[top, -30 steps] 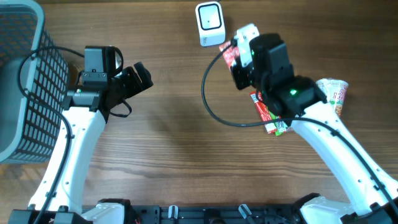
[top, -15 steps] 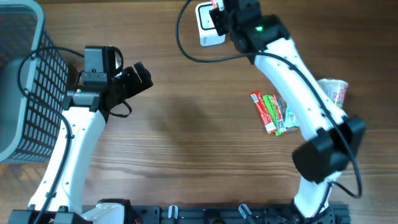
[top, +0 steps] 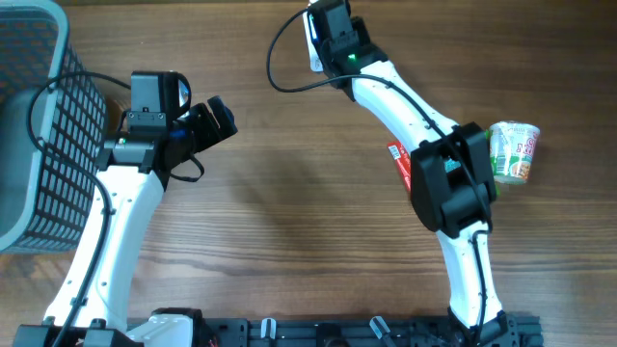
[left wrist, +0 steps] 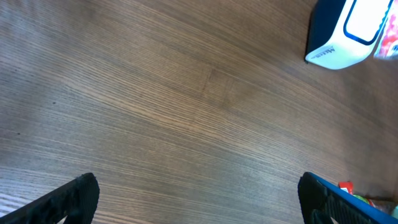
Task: Scan the item barcode
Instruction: 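Lift the Kleenex pack and hold it in front of the white scanner, then lower the Kleenex pack beside the red snack stick and release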
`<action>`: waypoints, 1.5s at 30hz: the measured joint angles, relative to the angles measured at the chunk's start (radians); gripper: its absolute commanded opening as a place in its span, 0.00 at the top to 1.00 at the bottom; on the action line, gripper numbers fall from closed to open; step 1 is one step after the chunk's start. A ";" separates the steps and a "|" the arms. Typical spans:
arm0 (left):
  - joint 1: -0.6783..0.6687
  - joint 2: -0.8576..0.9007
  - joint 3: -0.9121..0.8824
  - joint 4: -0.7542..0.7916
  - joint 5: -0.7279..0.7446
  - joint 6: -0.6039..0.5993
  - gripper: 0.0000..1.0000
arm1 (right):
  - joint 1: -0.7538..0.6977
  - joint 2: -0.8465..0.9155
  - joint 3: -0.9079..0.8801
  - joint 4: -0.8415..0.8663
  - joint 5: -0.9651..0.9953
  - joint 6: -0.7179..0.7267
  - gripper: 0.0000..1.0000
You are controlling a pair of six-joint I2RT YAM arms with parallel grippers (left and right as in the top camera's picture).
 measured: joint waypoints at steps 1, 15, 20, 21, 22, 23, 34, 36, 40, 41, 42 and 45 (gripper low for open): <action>0.000 0.000 0.000 0.000 0.000 0.000 0.00 | -0.004 -0.021 0.000 -0.046 -0.023 0.023 0.96; 0.000 0.000 0.000 0.002 0.000 0.000 0.00 | -0.159 -0.537 -0.388 -0.699 -0.465 0.158 0.96; 0.000 0.000 0.000 0.002 0.000 0.000 0.00 | -0.159 -0.521 -0.694 -0.476 -0.475 0.183 0.51; 0.000 0.000 0.000 0.001 0.000 0.000 0.00 | -0.159 -0.521 -0.705 -0.473 -0.473 0.187 0.39; 0.000 0.000 0.000 0.001 0.000 0.000 0.00 | -0.159 -0.521 -0.705 -0.468 -0.472 0.189 0.34; 0.000 0.000 0.000 0.001 0.000 0.000 0.00 | -0.159 -0.521 -0.705 -0.467 -0.472 0.192 0.28; 0.000 0.000 0.000 0.000 0.000 0.000 0.00 | -0.250 -0.629 -0.560 -0.537 -0.472 0.194 0.00; 0.000 0.000 0.000 0.001 0.000 0.000 0.00 | -0.250 -0.629 -0.560 -0.499 -0.472 0.194 0.00; 0.000 0.000 0.000 0.000 0.000 0.000 0.00 | -0.250 -0.629 -0.560 -0.457 -0.472 0.194 0.00; 0.000 0.000 0.000 0.000 0.000 0.000 0.00 | -0.250 -0.629 -0.560 -0.452 -0.472 0.194 0.00; 0.000 0.000 0.000 0.000 0.000 0.000 0.00 | -0.250 -0.629 -0.560 -0.447 -0.472 0.194 0.00; 0.000 0.000 0.000 0.000 0.000 0.000 0.00 | -0.250 -0.629 -0.560 -0.444 -0.472 0.194 0.00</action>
